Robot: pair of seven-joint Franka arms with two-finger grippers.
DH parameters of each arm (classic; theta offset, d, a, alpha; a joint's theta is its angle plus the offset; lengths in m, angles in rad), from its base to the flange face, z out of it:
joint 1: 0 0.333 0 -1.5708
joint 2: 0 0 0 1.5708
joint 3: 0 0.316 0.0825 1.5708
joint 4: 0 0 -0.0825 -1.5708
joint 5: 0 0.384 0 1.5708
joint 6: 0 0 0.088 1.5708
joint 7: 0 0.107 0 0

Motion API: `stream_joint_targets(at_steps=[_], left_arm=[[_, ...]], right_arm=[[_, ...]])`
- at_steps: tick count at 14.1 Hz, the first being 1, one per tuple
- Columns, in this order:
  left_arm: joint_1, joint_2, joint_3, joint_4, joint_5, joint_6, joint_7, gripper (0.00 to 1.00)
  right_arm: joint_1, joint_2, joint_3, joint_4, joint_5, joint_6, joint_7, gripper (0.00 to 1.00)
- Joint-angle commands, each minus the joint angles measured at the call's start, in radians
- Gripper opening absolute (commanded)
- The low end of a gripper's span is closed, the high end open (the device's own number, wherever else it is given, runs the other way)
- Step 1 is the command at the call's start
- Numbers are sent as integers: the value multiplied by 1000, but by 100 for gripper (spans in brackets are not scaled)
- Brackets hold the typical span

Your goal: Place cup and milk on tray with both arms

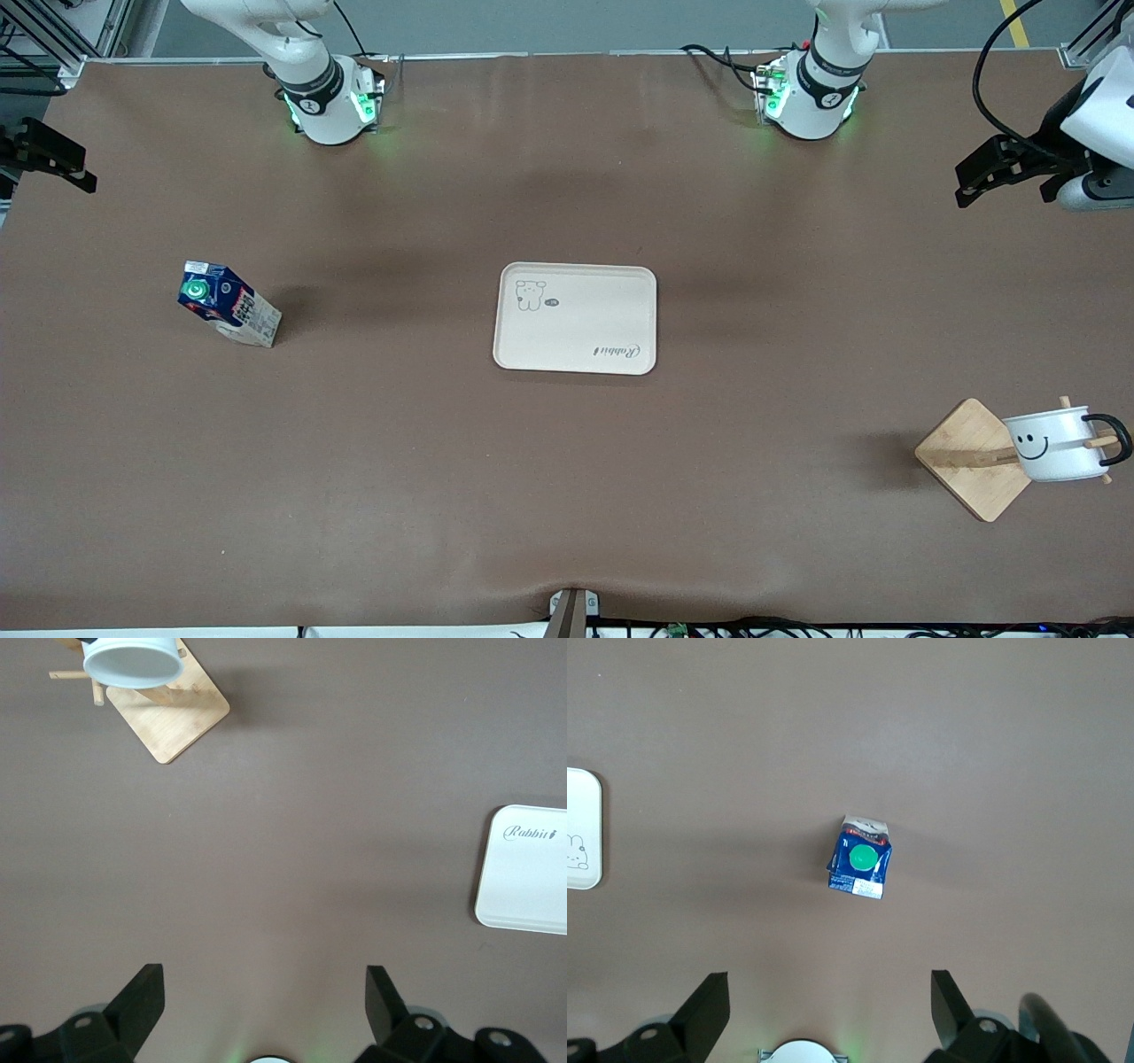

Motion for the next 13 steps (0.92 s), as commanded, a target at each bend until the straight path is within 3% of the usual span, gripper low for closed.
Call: stream_joint_targets(at_steps=[1,6,9,13], left_arm=[[9,11,-5,27,5,-20,12,100],[9,72,0,105,63,-20,12,100],[11,83,1,91,68,-8,-14,100],[55,106,4,33,66,123,-24,100]], right_arm=[[-14,12,5,28,0,-34,45,100],[-29,20,5,30,-3,-24,36,100],[-31,21,5,30,-3,-24,36,100],[-34,35,5,28,-6,-18,33,100]])
